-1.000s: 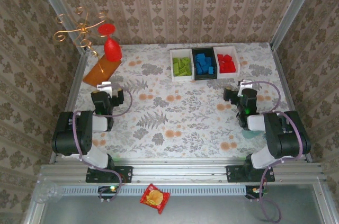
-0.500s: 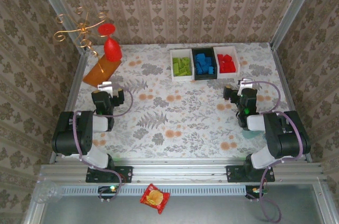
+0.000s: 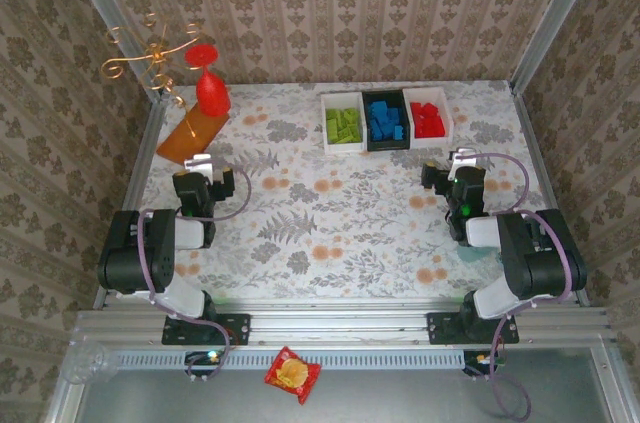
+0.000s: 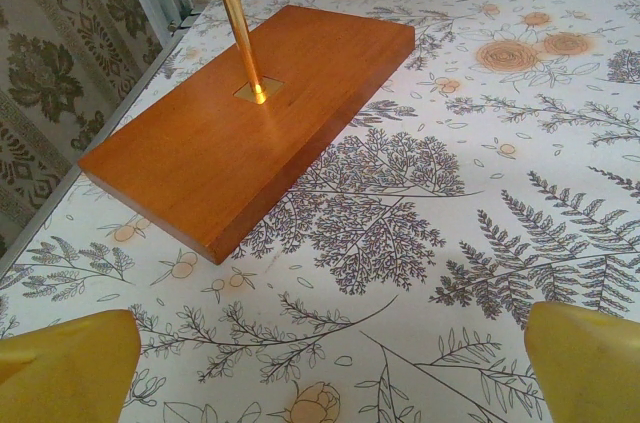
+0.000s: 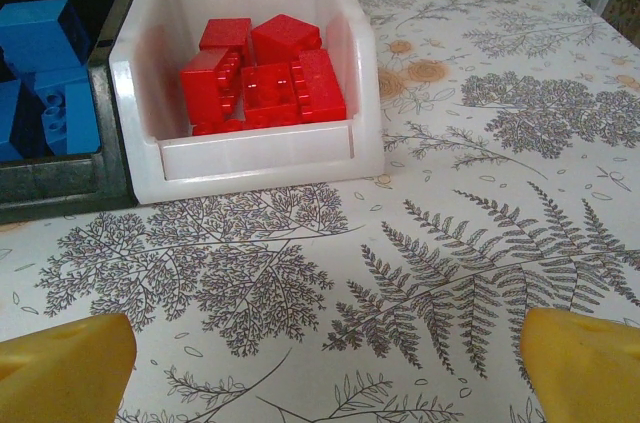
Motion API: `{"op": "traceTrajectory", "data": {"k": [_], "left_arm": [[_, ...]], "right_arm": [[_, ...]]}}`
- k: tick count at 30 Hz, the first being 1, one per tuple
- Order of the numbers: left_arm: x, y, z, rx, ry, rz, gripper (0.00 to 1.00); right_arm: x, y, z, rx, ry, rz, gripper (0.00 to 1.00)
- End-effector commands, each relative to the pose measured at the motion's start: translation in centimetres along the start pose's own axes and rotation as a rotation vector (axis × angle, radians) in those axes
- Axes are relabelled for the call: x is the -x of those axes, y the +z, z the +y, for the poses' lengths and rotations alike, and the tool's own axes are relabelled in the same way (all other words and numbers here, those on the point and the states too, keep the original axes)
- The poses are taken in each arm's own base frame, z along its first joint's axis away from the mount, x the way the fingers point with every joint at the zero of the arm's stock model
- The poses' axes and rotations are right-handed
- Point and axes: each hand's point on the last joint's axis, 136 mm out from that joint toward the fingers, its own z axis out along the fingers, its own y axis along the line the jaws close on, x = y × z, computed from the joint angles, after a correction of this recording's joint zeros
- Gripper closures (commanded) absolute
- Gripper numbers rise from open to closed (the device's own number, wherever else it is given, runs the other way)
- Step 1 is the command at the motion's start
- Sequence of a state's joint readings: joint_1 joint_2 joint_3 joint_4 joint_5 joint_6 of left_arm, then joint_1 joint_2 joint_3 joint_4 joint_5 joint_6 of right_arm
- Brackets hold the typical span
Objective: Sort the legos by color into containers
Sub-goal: Reset both arms
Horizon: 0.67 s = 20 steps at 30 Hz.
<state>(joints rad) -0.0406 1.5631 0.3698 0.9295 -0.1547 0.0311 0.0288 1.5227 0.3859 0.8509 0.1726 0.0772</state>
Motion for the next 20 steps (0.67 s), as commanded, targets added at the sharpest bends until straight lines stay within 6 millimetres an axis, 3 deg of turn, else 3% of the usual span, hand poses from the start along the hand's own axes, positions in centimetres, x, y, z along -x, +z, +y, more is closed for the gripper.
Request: {"op": "traceTrajectory", "data": {"k": [1,20], "left_arm": [[1.17,-0.02,-0.05,0.011,0.024,-0.042,0.0],[1.21,-0.04,-0.23,0.012,0.033,-0.045,0.0]], "right_arm": [[0.91,0.08,-0.14,-0.02,-0.013,-0.036,0.0],[0.84,0.23,0.41,0.007,-0.028,-0.026,0.0]]}}
